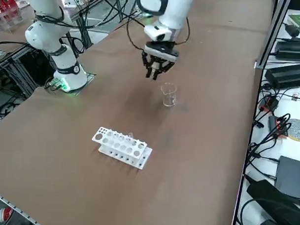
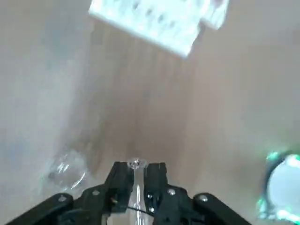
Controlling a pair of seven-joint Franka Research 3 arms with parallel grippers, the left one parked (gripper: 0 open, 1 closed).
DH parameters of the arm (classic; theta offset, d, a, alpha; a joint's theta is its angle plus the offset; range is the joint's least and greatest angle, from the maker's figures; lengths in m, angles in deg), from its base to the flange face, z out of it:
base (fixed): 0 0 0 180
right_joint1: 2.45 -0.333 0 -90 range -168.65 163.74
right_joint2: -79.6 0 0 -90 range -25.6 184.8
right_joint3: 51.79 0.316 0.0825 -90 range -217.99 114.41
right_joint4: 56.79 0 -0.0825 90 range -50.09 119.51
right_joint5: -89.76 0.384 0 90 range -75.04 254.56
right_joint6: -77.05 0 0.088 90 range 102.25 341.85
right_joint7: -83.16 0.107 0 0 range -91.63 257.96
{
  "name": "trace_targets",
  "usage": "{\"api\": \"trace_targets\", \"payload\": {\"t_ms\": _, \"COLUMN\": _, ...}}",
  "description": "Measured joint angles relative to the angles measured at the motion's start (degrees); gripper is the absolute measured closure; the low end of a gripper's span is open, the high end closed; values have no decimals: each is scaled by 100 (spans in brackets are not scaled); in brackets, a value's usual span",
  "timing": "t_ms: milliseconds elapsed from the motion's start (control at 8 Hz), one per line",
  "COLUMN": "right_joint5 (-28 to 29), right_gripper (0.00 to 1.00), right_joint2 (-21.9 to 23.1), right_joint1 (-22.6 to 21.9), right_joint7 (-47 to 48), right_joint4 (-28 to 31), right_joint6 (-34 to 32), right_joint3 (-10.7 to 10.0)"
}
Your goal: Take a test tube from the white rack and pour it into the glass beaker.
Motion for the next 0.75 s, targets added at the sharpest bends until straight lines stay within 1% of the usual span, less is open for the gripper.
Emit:
{"api": "trace_targets", "payload": {"t_ms": 125, "right_joint5": -798, "right_gripper": 81, "right_joint2": 26, "right_joint1": 6, "right_joint7": 196, "right_joint4": 15, "right_joint6": -193, "right_joint3": -9}}
{"api": "trace_targets", "payload": {"t_ms": 375, "right_joint5": -2229, "right_gripper": 81, "right_joint2": 23, "right_joint1": 22, "right_joint7": 753, "right_joint4": 152, "right_joint6": -370, "right_joint3": -40}}
{"api": "trace_targets", "payload": {"t_ms": 500, "right_joint5": -2974, "right_gripper": 81, "right_joint2": 19, "right_joint1": 32, "right_joint7": 1189, "right_joint4": 336, "right_joint6": -423, "right_joint3": -46}}
{"api": "trace_targets", "payload": {"t_ms": 750, "right_joint5": -4470, "right_gripper": 81, "right_joint2": -20, "right_joint1": 65, "right_joint7": 2476, "right_joint4": 983, "right_joint6": -460, "right_joint3": -51}}
